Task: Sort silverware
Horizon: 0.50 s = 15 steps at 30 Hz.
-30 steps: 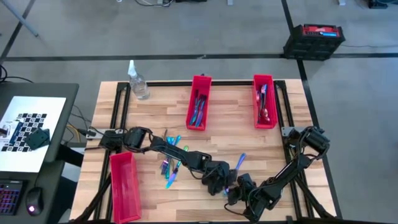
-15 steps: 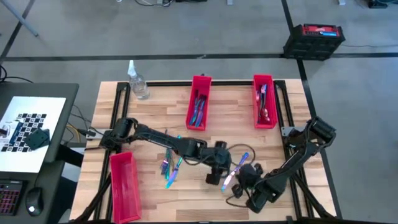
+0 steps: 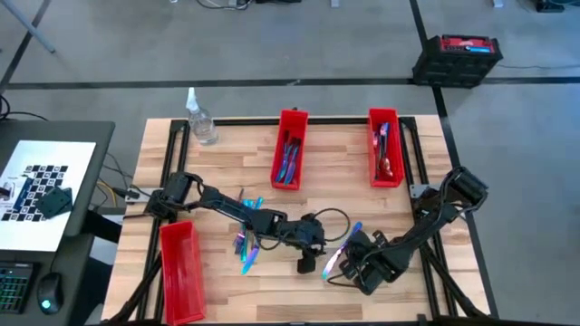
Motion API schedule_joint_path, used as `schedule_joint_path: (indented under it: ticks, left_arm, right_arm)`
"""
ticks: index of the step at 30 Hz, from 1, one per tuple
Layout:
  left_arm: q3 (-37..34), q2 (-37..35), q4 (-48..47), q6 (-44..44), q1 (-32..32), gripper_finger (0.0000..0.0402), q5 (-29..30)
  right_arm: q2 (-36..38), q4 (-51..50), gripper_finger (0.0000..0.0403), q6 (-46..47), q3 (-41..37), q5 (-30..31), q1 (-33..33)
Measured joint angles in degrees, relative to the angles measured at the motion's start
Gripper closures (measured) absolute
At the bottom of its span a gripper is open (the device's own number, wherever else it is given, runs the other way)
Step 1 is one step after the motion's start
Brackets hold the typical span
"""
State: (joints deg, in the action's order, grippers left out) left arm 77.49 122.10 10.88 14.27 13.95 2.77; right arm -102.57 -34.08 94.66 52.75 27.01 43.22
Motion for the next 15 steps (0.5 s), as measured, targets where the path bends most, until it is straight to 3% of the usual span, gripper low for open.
schedule_joint_path:
  ticks: [7, 15]
  left_arm:
    - [-1.79, 2.98, 0.58, 3.92, 0.44, 0.0274, 0.71]
    - [2.78, 7.29, 3.47, 5.92, 1.83, 0.0274, 0.76]
  right_arm:
    - [0.07, 1.72, 0.0403, -4.37, -0.76, -1.02, -2.13]
    - [-0.02, 4.39, 0.0403, -11.76, -0.81, -1.86, -5.47]
